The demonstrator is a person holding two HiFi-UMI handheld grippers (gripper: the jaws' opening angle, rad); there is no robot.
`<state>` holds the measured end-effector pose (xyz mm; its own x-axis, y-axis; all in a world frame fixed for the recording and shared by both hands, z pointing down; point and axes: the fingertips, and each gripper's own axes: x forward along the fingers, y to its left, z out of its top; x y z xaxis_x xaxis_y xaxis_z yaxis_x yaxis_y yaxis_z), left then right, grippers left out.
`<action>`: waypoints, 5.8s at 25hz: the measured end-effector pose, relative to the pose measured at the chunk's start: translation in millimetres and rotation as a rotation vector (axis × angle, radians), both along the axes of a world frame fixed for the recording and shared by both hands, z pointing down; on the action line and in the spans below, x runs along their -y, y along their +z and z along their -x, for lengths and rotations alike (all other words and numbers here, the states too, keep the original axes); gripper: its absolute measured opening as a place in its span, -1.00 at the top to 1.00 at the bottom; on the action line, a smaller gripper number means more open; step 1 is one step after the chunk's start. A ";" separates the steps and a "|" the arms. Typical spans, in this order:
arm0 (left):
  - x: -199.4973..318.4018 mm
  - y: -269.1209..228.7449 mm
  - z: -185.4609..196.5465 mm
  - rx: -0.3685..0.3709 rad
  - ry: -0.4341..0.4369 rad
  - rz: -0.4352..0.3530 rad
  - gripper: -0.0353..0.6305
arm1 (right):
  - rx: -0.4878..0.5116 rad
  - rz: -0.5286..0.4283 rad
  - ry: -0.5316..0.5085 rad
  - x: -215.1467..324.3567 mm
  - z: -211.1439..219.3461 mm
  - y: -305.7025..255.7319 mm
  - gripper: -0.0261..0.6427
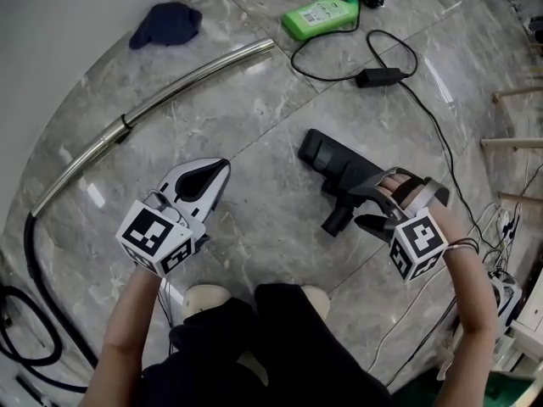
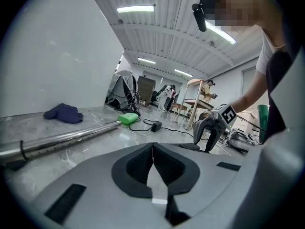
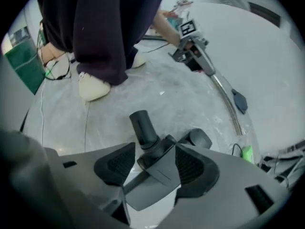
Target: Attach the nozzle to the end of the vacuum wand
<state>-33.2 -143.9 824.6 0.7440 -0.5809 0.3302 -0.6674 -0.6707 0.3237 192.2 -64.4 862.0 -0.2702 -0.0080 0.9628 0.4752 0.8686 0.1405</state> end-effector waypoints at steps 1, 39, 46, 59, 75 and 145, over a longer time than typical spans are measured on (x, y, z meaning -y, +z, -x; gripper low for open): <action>-0.6 0.2 0.1 0.002 0.001 0.001 0.86 | -0.027 -0.021 -0.048 -4.3 -2.5 6.6 0.17; 5.1 15.4 15.4 0.058 -0.033 0.026 0.86 | 0.500 0.001 0.886 99.6 -4.4 -14.9 0.31; 39.6 22.2 29.8 0.188 0.043 0.059 0.86 | 0.595 0.006 0.986 113.5 -10.7 -21.4 0.31; 136.7 50.5 79.8 0.698 0.172 0.052 0.28 | 0.618 0.032 0.948 112.0 -8.8 -20.6 0.31; 166.3 109.3 94.7 0.904 0.329 0.253 0.41 | 0.639 0.043 0.947 112.8 -17.0 -25.0 0.31; -72.9 77.0 7.1 0.860 0.771 0.290 0.42 | 0.053 -0.356 0.244 68.4 30.2 25.1 0.32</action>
